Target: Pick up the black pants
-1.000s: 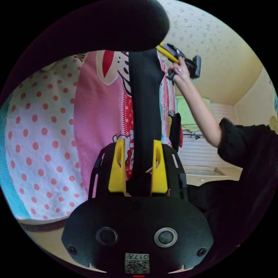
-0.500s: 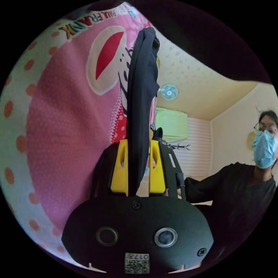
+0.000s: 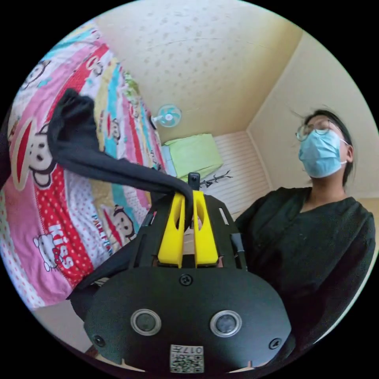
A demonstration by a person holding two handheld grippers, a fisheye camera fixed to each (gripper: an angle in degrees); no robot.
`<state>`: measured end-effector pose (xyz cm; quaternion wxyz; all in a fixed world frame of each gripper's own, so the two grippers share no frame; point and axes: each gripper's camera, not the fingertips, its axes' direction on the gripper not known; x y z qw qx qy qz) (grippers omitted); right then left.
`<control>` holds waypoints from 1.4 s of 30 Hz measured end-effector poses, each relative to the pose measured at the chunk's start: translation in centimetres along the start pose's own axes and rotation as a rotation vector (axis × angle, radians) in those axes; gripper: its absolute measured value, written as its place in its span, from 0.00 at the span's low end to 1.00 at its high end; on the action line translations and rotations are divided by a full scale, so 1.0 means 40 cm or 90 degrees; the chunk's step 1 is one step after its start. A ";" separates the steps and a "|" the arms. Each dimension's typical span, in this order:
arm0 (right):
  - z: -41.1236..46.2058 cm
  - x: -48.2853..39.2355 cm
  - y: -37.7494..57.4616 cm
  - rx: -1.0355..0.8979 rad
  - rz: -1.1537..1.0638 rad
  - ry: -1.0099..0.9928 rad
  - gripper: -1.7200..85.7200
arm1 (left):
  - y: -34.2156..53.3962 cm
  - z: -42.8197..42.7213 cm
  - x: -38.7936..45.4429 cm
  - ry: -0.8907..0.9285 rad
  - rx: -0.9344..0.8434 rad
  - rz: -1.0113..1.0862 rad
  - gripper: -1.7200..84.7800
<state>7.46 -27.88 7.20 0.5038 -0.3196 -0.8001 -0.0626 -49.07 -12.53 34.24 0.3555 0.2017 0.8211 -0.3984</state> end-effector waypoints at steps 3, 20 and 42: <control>-0.025 -0.256 -0.084 -0.012 -0.141 -0.002 0.02 | -0.059 0.024 0.250 -0.026 0.001 0.126 0.06; -0.116 -0.263 -0.541 0.017 -0.036 0.311 0.02 | -0.499 0.238 0.152 -0.150 0.007 -0.051 0.07; -0.072 0.477 -0.078 0.086 0.435 0.262 0.26 | -0.090 0.341 -0.591 -0.327 -0.048 -0.364 0.25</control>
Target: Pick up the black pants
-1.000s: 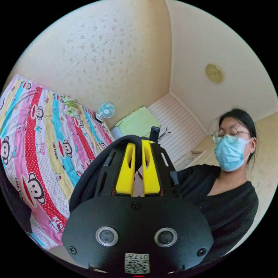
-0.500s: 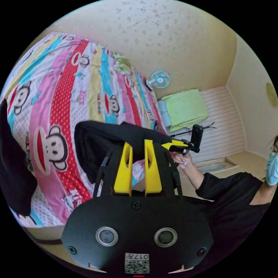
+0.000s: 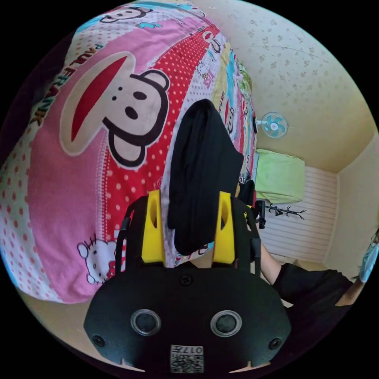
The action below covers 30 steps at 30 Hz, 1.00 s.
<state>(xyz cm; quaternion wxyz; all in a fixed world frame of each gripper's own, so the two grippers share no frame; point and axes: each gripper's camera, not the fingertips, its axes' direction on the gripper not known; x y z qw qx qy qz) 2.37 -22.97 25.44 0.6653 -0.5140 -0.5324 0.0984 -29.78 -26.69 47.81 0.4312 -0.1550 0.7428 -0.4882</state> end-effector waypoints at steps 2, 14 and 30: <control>0.097 0.011 -0.069 -0.052 0.042 -0.010 0.28 | -0.059 0.069 -0.032 0.049 -0.048 -0.034 0.26; 0.058 -0.308 0.160 -0.133 0.027 -0.031 0.13 | 0.139 0.038 0.084 0.080 -0.114 -0.052 0.12; 0.441 -1.179 -0.084 -0.210 -0.415 -0.051 0.15 | 0.120 -0.835 0.174 -0.109 0.381 0.027 0.17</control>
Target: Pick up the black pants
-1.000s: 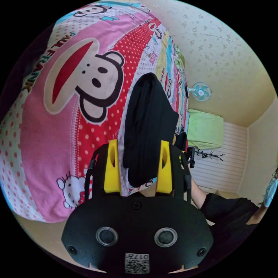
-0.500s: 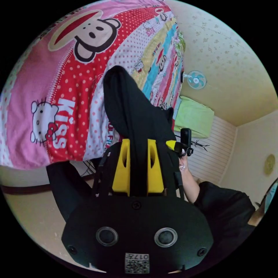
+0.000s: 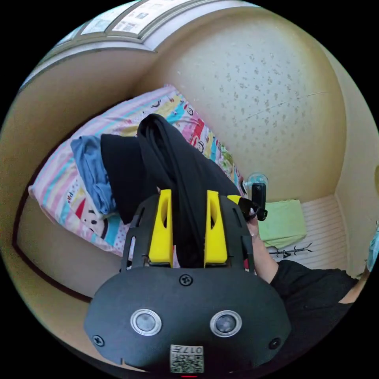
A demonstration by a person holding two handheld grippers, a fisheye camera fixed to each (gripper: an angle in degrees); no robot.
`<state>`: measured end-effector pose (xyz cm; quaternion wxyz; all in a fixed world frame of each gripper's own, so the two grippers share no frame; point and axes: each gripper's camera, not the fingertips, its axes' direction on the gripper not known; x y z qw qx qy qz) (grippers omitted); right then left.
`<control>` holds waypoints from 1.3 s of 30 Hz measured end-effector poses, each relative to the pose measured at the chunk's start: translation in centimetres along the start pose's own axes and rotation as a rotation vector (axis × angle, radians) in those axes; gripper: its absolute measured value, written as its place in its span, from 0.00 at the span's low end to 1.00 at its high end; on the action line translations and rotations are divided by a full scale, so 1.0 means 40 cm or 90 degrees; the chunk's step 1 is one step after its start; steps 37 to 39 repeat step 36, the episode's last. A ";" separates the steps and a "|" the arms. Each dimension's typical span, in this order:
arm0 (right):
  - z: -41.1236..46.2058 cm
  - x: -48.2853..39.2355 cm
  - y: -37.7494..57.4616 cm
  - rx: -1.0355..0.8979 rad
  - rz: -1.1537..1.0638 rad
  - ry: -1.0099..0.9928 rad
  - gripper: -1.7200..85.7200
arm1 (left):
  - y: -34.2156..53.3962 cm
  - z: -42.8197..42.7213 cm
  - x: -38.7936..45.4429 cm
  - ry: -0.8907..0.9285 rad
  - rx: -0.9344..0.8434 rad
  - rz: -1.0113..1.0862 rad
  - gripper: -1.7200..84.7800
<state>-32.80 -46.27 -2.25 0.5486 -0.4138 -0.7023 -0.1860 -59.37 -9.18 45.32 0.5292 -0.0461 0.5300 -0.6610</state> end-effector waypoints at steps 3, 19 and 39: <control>0.065 0.134 -0.022 -0.065 0.116 0.142 0.15 | 0.003 0.074 -0.189 -0.082 -0.020 -0.140 0.15; -0.668 0.306 1.395 -0.049 0.843 0.443 0.03 | 0.507 0.384 -0.416 -0.071 -0.271 -0.487 0.01; -1.051 0.170 1.515 0.463 0.679 0.420 0.17 | 0.528 1.134 0.508 0.102 -0.555 0.040 0.01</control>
